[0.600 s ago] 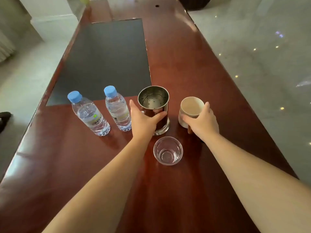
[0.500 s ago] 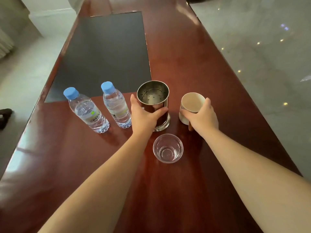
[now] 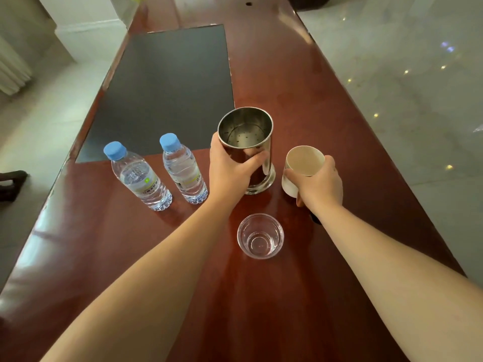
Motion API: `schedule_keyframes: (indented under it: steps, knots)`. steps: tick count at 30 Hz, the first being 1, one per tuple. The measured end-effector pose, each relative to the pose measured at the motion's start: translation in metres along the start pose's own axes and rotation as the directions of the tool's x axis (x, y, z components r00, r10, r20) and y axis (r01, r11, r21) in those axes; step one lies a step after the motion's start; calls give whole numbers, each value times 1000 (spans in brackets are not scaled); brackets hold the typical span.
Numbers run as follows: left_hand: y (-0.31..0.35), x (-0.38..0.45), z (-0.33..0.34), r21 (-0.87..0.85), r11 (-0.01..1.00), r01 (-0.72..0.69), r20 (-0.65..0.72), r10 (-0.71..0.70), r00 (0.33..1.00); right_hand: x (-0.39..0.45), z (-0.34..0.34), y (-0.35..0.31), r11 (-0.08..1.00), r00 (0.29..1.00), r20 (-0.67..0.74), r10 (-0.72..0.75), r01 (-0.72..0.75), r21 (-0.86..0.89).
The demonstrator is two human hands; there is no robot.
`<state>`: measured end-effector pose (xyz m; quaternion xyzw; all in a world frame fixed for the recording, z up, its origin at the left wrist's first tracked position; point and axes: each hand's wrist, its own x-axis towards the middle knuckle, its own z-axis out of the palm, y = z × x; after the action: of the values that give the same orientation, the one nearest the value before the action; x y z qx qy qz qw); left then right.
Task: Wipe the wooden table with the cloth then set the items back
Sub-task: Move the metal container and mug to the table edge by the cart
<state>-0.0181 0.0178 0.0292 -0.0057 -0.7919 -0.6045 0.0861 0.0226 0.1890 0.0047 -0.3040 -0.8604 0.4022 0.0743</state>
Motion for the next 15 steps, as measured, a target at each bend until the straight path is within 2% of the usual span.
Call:
schedule_keyframes:
  steps: [6, 15]
  knots:
    - [43, -5, -14, -17, 997, -71, 12, 71, 997, -10, -35, -31, 999, 997, -52, -48, 48, 1]
    - [109, -38, -63, -82, 985, -152, -95, 144, 985, -50, -80, -80, 981, 981, -14, -193, 193, 22]
